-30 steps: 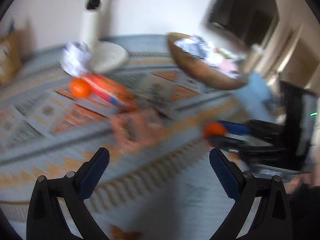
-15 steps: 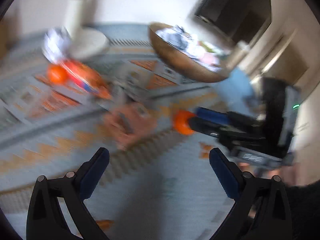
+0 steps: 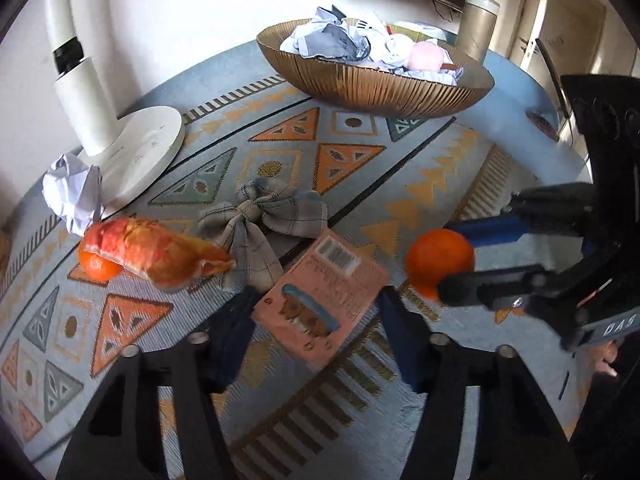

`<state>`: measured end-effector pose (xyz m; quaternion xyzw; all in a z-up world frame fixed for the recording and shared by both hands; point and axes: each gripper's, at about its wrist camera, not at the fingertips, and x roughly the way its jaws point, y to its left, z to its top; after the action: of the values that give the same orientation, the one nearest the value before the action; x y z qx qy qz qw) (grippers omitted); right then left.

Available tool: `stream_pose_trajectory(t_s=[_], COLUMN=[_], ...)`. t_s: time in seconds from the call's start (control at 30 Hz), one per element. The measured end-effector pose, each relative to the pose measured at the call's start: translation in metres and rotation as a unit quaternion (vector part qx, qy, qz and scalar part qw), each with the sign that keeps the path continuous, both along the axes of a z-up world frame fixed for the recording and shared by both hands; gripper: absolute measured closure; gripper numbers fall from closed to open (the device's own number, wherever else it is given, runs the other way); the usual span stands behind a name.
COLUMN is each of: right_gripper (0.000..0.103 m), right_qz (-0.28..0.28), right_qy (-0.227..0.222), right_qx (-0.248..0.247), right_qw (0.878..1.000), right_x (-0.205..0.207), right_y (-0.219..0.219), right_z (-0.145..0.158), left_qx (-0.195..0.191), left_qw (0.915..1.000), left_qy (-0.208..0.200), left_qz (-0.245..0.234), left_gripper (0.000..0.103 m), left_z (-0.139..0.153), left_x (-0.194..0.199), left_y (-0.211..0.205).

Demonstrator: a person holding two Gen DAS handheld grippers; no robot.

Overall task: Organize objects
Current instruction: 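Grasp the pink snack box with the left tool while the right holds the tangerine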

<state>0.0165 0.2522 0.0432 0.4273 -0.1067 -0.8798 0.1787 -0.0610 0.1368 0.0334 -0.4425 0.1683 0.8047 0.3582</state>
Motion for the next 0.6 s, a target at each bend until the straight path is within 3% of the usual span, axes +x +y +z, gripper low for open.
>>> stream_pose_trajectory(t_s=[0.17,0.23,0.3,0.33,0.47,0.5,0.6], right_gripper=[0.06,0.06,0.06,0.06,0.059,0.058,0.042], right_qz=[0.002,0.004,0.005,0.005,0.006,0.006,0.022], right_qy=[-0.002,0.005,0.009,0.011,0.014,0.013,0.011], right_qx=[0.029,0.055,0.073,0.083,0.094,0.094,0.087], right_qw=[1.0,0.998,0.997,0.996,0.995,0.996,0.996], right_x=[0.001,0.003,0.004,0.004,0.004,0.004,0.005], right_y=[-0.012,-0.019,-0.024,-0.027,-0.029,-0.028,-0.03], right_z=[-0.001,-0.001,-0.001,-0.001,-0.002,-0.002,-0.001], left_qx=[0.011,0.025,0.049,0.053,0.023,0.023,0.021], left_qw=[0.9937,0.978,0.9618,0.958,0.9584,0.9579,0.957], left_qy=[0.011,0.011,-0.006,-0.005,0.014,0.017,0.023], left_qz=[0.111,0.207,0.269,0.282,0.284,0.286,0.288], left_gripper=[0.058,0.058,0.059,0.059,0.059,0.054,0.034], left_z=[0.006,0.007,0.004,0.002,-0.006,-0.006,-0.006], left_x=[0.025,0.037,0.044,0.046,0.049,0.048,0.045], left_y=[-0.024,-0.052,-0.079,-0.088,-0.098,-0.097,-0.096])
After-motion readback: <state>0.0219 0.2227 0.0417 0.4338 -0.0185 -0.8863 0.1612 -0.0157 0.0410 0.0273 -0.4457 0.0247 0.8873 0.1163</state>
